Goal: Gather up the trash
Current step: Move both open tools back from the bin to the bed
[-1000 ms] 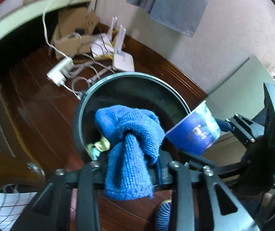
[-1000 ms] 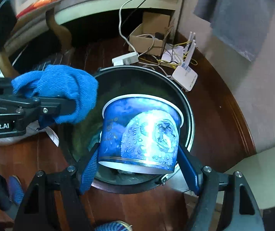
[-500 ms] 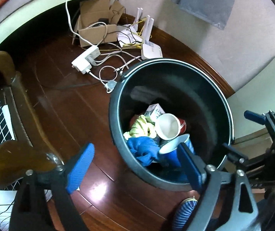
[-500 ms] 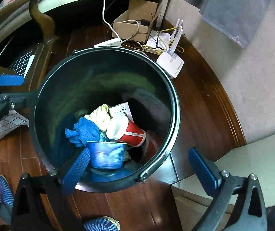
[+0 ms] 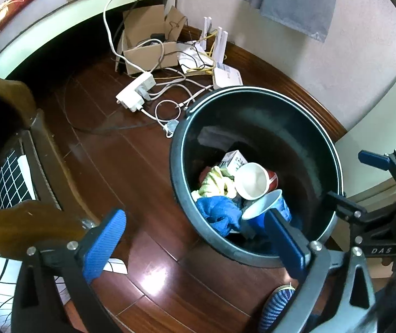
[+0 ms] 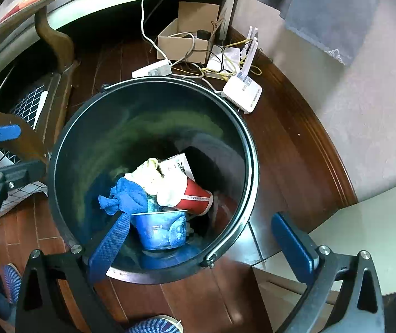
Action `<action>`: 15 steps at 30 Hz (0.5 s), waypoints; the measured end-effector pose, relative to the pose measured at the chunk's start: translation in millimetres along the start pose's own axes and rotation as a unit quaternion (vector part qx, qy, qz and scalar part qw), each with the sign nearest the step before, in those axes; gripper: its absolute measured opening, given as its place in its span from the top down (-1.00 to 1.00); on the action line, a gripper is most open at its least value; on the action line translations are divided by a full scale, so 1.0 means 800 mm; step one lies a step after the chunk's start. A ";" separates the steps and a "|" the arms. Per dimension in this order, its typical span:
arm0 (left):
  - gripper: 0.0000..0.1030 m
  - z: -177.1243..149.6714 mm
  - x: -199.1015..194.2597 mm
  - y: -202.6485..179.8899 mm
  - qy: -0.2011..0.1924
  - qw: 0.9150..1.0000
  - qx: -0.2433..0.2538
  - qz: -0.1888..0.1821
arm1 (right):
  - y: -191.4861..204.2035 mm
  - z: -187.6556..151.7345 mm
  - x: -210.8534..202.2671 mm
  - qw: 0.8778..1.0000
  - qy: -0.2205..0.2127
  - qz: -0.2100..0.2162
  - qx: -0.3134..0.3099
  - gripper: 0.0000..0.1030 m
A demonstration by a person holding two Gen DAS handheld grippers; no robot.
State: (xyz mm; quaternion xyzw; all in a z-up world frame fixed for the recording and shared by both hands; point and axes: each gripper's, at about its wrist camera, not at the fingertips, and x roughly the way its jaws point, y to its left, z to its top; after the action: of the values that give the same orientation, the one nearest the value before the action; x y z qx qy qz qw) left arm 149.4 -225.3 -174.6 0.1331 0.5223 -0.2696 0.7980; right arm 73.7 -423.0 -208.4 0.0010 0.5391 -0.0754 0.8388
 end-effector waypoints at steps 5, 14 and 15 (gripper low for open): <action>-0.97 -0.002 -0.007 -0.003 -0.005 1.000 0.006 0.009 | 0.004 0.001 -0.005 1.000 -0.002 0.000 -0.002 -1.00; -0.98 -0.006 -0.041 0.005 -0.025 0.999 -0.002 0.020 | 0.011 0.011 -0.032 1.000 -0.023 0.015 0.011 -1.00; -0.98 -0.006 -0.047 0.007 -0.030 0.999 -0.003 0.022 | 0.013 0.011 -0.036 0.999 -0.026 0.015 0.011 -1.00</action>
State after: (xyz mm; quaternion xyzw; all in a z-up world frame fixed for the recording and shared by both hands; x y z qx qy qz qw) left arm 137.2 -207.7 -143.1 0.1336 0.4956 -0.2544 0.8196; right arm 71.0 -410.0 -179.4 0.0163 0.5160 -0.0682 0.8537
